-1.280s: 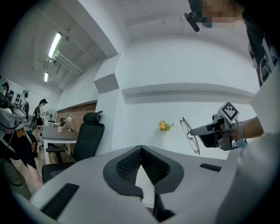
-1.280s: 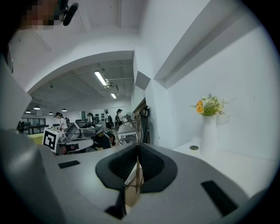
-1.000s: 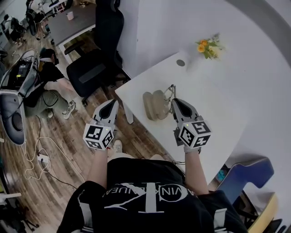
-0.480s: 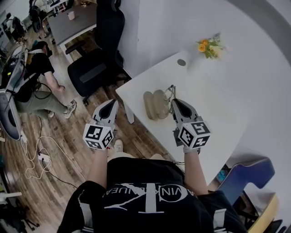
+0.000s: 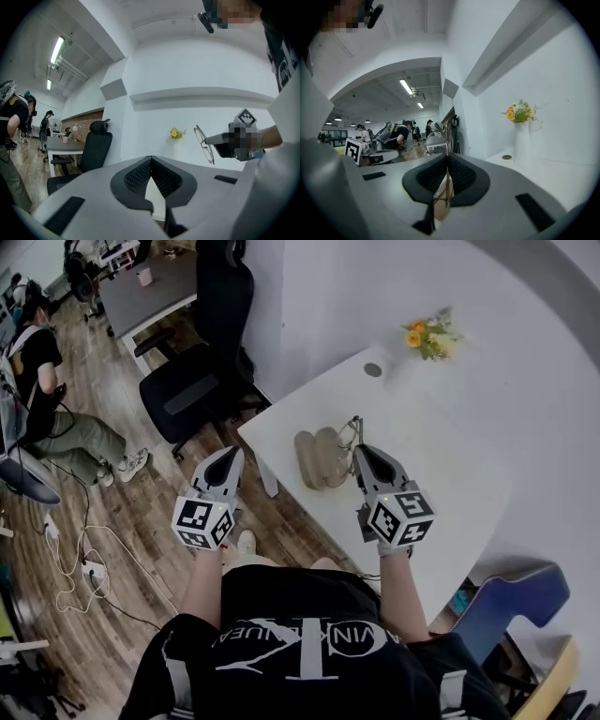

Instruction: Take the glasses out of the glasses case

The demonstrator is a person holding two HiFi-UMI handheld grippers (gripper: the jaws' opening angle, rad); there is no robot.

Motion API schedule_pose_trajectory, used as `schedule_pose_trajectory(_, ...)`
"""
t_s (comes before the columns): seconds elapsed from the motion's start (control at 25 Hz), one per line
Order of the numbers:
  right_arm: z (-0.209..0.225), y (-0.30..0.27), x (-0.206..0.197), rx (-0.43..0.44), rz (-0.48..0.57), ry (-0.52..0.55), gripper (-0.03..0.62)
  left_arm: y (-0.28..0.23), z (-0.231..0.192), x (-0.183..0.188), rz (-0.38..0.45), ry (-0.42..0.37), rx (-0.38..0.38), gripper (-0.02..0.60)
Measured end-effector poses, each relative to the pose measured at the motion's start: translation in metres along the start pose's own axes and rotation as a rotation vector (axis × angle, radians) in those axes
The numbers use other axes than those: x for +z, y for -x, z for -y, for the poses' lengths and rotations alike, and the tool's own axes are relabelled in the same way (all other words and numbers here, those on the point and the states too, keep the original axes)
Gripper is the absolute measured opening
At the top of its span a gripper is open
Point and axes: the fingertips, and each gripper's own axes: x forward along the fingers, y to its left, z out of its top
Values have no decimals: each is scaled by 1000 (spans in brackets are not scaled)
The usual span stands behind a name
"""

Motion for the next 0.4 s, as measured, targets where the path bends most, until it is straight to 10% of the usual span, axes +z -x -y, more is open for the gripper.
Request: schedule_pose_trajectory(0.4,11,-2,-2,2,4,-28,32,-10,4,-3,-10,-4,-5,14)
